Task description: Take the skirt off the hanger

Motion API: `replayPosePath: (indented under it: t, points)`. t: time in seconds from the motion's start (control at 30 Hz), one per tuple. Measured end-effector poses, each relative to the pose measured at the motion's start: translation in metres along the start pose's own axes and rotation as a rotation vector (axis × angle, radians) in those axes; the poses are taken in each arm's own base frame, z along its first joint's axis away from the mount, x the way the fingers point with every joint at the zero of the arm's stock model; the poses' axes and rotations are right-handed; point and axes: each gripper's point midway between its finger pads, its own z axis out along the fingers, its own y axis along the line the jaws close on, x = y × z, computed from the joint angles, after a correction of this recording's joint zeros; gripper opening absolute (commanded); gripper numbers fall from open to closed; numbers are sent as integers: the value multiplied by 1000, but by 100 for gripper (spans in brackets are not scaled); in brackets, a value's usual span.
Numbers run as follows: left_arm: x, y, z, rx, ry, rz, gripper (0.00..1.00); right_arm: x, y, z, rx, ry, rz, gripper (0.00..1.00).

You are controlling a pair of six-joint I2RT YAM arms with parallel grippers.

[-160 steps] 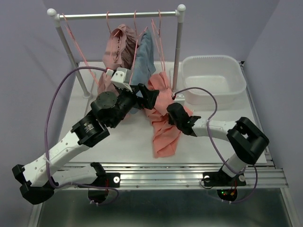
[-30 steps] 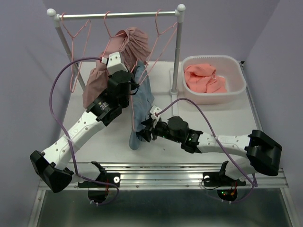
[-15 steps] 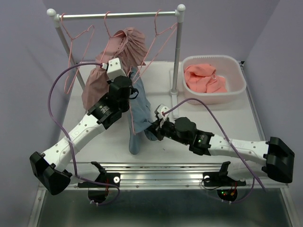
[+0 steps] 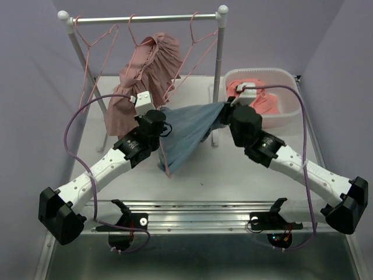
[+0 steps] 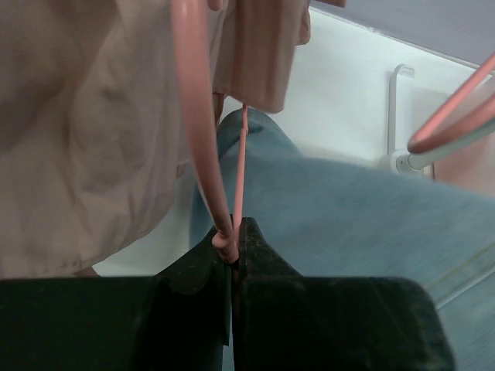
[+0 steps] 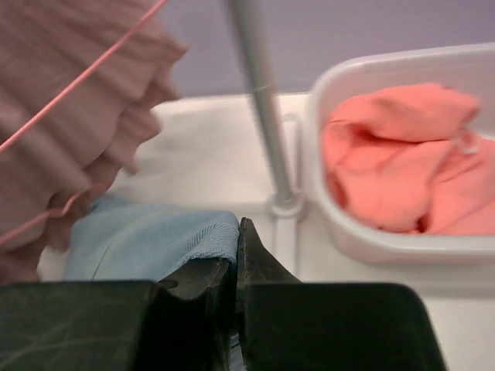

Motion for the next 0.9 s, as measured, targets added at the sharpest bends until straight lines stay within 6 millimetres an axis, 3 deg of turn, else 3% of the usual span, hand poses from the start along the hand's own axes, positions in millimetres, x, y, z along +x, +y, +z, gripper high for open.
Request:
replayPosePath:
  t: [0.03,0.13,0.33,0.43,0.6,0.77,0.9]
  points:
    - [1,1,-1,3,1,-8,0,-12,-23,13,70,-10,19,1]
    - [3,1,-4,20,6,-14,0,-43,-71,25,232,-53,43,1]
    - [11,7,-6,19,19,-8,0,-134,-99,16,320,-202,93,1]
    - [15,11,-5,16,26,7,0,-191,-123,8,385,-306,117,1]
    - [13,9,-9,50,21,17,0,-247,-153,14,484,-400,96,1]
    - [6,6,-14,80,5,9,0,-270,-176,47,565,-427,48,1]
    - [2,5,-16,91,-7,8,0,-258,-197,89,600,-391,2,1]
